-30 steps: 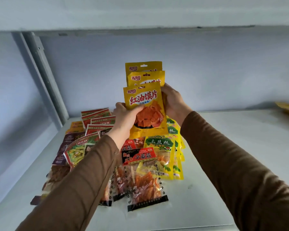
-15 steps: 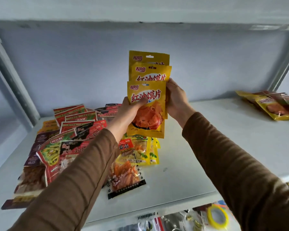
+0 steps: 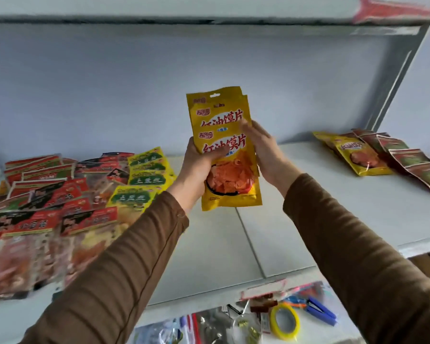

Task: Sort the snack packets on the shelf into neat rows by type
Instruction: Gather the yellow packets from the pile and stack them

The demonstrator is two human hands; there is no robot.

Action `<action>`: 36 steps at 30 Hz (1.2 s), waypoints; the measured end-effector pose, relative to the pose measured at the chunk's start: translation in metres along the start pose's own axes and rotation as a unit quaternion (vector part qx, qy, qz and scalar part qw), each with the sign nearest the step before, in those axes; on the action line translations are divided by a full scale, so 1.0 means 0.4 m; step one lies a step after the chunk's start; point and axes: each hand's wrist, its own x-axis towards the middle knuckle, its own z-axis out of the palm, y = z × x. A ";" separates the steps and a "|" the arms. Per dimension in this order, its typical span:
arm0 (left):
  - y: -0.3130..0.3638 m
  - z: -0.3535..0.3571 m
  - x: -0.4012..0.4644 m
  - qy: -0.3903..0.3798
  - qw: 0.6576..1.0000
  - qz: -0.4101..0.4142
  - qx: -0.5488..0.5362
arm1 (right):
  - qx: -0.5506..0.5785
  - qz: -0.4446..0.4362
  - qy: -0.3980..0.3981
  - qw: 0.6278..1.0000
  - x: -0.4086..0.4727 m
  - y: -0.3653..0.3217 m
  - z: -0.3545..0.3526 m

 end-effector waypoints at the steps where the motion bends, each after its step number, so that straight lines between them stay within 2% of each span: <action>1: -0.017 0.045 0.002 0.005 1.000 -0.001 -0.005 | -0.032 -0.003 0.000 0.999 -0.004 0.005 -0.048; 8: -0.149 0.306 -0.019 0.006 0.997 -0.069 -0.016 | -0.090 0.042 0.074 0.992 -0.041 0.021 -0.304; 16: -0.214 0.430 -0.011 -0.104 0.980 -0.132 0.108 | -0.116 0.110 0.128 0.979 -0.065 0.014 -0.501; 24: -0.303 0.629 -0.014 -0.153 0.969 -0.168 0.094 | -0.145 0.133 0.205 0.959 -0.114 -0.010 -0.729; 29: -0.346 0.802 0.000 -0.147 0.970 -0.161 0.107 | -0.145 0.153 0.213 0.954 -0.125 -0.037 -0.901; 36: -0.400 1.001 0.036 -0.103 0.973 -0.160 0.128 | -0.175 0.173 0.173 0.954 -0.064 -0.056 -1.121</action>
